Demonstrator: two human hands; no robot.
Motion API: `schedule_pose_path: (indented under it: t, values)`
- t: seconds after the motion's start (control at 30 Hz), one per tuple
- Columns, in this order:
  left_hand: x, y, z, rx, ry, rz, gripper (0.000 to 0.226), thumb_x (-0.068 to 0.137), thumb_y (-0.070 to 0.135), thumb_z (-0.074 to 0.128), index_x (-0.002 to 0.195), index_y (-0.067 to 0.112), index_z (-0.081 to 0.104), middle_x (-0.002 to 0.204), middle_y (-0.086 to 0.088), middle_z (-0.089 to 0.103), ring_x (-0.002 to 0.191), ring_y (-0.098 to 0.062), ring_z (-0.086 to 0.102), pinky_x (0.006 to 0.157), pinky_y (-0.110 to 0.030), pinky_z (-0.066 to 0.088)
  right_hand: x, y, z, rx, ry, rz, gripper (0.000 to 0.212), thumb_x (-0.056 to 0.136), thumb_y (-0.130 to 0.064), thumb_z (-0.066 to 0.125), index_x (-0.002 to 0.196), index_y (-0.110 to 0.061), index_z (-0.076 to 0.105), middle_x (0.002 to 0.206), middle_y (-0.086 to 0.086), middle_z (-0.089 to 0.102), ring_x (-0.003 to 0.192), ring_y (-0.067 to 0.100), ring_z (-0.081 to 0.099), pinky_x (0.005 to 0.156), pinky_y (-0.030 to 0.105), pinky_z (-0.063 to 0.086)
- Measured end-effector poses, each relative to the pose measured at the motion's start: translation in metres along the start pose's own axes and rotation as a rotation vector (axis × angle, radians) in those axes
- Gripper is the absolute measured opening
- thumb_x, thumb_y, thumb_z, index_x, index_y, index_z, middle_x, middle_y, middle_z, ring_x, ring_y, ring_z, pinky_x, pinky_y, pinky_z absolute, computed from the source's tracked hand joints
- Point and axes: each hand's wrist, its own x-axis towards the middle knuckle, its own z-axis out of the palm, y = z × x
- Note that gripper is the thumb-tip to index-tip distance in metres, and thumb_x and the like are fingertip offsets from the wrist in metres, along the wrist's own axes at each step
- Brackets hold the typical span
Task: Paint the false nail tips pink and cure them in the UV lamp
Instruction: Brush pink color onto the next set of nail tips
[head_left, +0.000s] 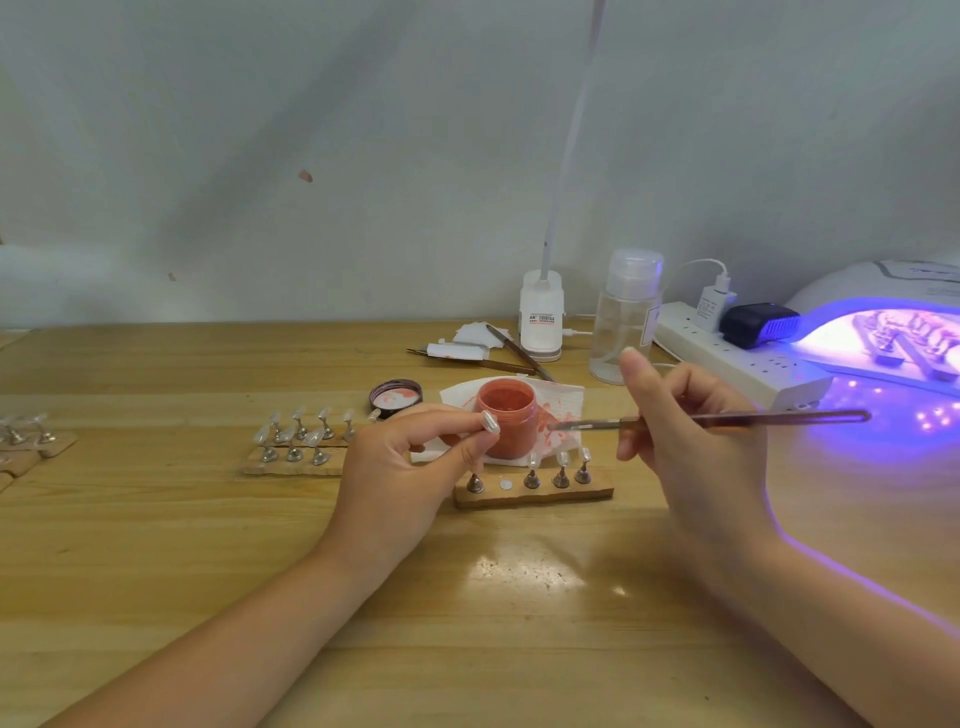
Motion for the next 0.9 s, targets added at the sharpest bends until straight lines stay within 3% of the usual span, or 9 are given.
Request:
schedule_pose_path:
  t: [0.1, 0.2, 0.27, 0.33, 0.43, 0.53, 0.7, 0.9]
  values:
    - [0.000, 0.000, 0.000, 0.004, -0.006, -0.002, 0.009, 0.069, 0.020, 0.069, 0.075, 0.024, 0.072, 0.067, 0.010, 0.069, 0.077, -0.003, 0.064, 0.076, -0.009, 0.045, 0.020, -0.008, 0.003, -0.011, -0.017, -0.046, 0.041, 0.067, -0.048, 0.066, 0.044, -0.021, 0.045, 0.039, -0.002, 0.050, 0.041, 0.014, 0.049, 0.053, 0.018, 0.040]
    - [-0.001, 0.001, -0.001, 0.032, -0.002, -0.025, 0.010, 0.068, 0.025, 0.068, 0.075, 0.031, 0.070, 0.068, 0.012, 0.069, 0.075, 0.001, 0.063, 0.070, -0.007, 0.042, 0.042, -0.010, 0.013, -0.108, -0.071, -0.154, 0.041, 0.081, -0.027, 0.068, 0.048, -0.017, 0.046, 0.036, -0.003, 0.050, 0.035, 0.010, 0.049, 0.047, 0.012, 0.039]
    - [-0.002, 0.000, -0.001, 0.043, 0.010, -0.056, 0.009, 0.069, 0.028, 0.068, 0.075, 0.035, 0.068, 0.062, 0.015, 0.068, 0.069, 0.003, 0.061, 0.066, -0.014, 0.043, 0.055, -0.008, 0.021, -0.208, -0.112, -0.217, 0.042, 0.084, -0.022, 0.067, 0.049, -0.012, 0.045, 0.034, -0.004, 0.049, 0.032, 0.005, 0.045, 0.046, 0.010, 0.037]
    - [-0.002, -0.001, -0.001, 0.028, 0.029, -0.082, 0.008, 0.068, 0.029, 0.069, 0.073, 0.036, 0.068, 0.059, 0.015, 0.067, 0.065, 0.003, 0.060, 0.067, -0.020, 0.043, 0.064, -0.005, 0.032, -0.311, -0.163, -0.238, 0.045, 0.082, -0.023, 0.069, 0.046, -0.012, 0.043, 0.034, -0.003, 0.048, 0.030, 0.004, 0.043, 0.046, 0.013, 0.038]
    - [-0.001, 0.000, 0.000, 0.021, 0.038, -0.074, 0.007, 0.068, 0.030, 0.069, 0.071, 0.036, 0.067, 0.059, 0.015, 0.067, 0.065, 0.003, 0.060, 0.065, -0.014, 0.042, 0.073, 0.003, 0.045, -0.504, -0.259, -0.224, 0.047, 0.080, -0.029, 0.070, 0.045, -0.012, 0.043, 0.034, -0.001, 0.046, 0.030, 0.005, 0.044, 0.050, 0.024, 0.041]
    - [-0.001, 0.000, -0.001, 0.038, 0.031, -0.073, 0.006, 0.069, 0.031, 0.068, 0.072, 0.036, 0.067, 0.061, 0.018, 0.066, 0.069, 0.004, 0.060, 0.067, -0.009, 0.039, 0.077, 0.010, 0.052, -0.658, -0.300, -0.226, 0.051, 0.080, -0.031, 0.069, 0.042, -0.016, 0.038, 0.030, -0.007, 0.040, 0.033, 0.006, 0.044, 0.049, 0.024, 0.037]
    - [-0.001, 0.003, 0.000, -0.016, 0.034, -0.065, 0.019, 0.074, 0.006, 0.072, 0.072, 0.025, 0.069, 0.061, 0.002, 0.065, 0.062, 0.006, 0.060, 0.055, -0.002, 0.041, 0.078, 0.015, 0.058, -0.759, -0.345, -0.235, 0.051, 0.081, -0.029, 0.066, 0.041, -0.019, 0.035, 0.035, -0.006, 0.033, 0.045, 0.011, 0.036, 0.051, 0.027, 0.031]
    - [-0.001, 0.004, 0.000, 0.010, 0.039, -0.056, 0.017, 0.073, 0.007, 0.072, 0.072, 0.024, 0.069, 0.060, 0.003, 0.065, 0.067, 0.004, 0.059, 0.059, -0.003, 0.040, 0.074, 0.014, 0.064, -0.856, -0.408, -0.241, 0.045, 0.081, -0.032, 0.064, 0.045, -0.017, 0.042, 0.043, -0.005, 0.039, 0.049, 0.011, 0.041, 0.049, 0.025, 0.031]
